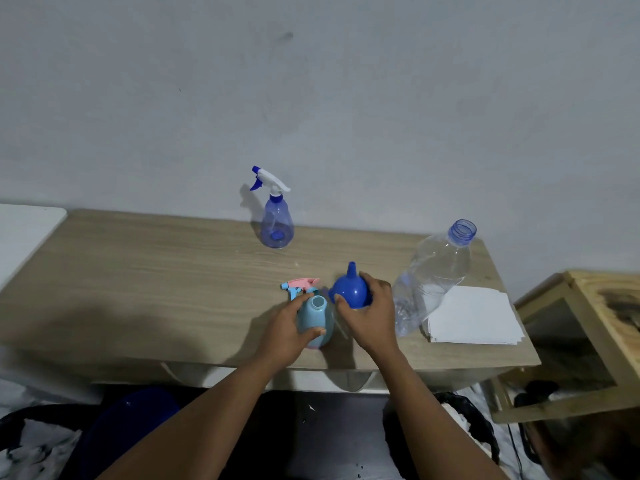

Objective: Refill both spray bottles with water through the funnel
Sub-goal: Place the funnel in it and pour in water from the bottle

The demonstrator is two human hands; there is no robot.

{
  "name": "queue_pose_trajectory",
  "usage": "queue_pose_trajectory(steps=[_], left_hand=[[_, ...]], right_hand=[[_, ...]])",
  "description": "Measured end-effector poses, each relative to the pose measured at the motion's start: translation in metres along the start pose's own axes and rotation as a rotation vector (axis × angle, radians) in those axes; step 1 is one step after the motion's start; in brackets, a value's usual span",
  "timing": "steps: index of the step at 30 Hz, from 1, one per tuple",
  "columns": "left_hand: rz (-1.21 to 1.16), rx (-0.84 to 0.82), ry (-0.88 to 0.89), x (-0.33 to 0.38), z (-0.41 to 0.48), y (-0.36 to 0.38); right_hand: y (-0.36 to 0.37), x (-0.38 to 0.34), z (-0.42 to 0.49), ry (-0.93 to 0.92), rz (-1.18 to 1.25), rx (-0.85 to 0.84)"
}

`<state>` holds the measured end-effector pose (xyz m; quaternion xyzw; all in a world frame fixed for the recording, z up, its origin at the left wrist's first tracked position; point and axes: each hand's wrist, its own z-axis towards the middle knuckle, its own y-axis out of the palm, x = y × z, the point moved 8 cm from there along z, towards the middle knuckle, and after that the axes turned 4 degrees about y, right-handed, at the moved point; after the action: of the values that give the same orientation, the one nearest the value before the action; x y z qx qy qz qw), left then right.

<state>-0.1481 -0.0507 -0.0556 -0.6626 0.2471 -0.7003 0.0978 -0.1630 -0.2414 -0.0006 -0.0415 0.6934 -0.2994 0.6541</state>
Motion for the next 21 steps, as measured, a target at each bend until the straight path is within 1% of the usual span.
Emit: queue_pose_trajectory(steps=[4, 9, 12, 16, 19, 21], left_hand=[[0.003, -0.011, 0.008, 0.008, -0.001, -0.002], [0.011, -0.010, -0.021, 0.012, -0.003, -0.002], [0.020, 0.007, -0.045, 0.013, -0.004, -0.002], [0.009, -0.009, -0.088, 0.013, -0.005, 0.000], [0.022, -0.033, -0.120, 0.013, -0.007, 0.001], [0.035, -0.044, -0.124, 0.013, -0.006, 0.003]], right_hand=[[-0.009, -0.017, 0.001, -0.028, 0.005, -0.094], [-0.026, -0.043, -0.002, -0.089, 0.048, -0.100], [-0.026, -0.062, -0.003, -0.176, -0.087, -0.166], [-0.013, -0.080, 0.000, -0.210, -0.302, -0.356], [-0.004, -0.095, 0.003, -0.239, -0.484, -0.402], [0.001, -0.104, 0.002, -0.255, -0.539, -0.424]])
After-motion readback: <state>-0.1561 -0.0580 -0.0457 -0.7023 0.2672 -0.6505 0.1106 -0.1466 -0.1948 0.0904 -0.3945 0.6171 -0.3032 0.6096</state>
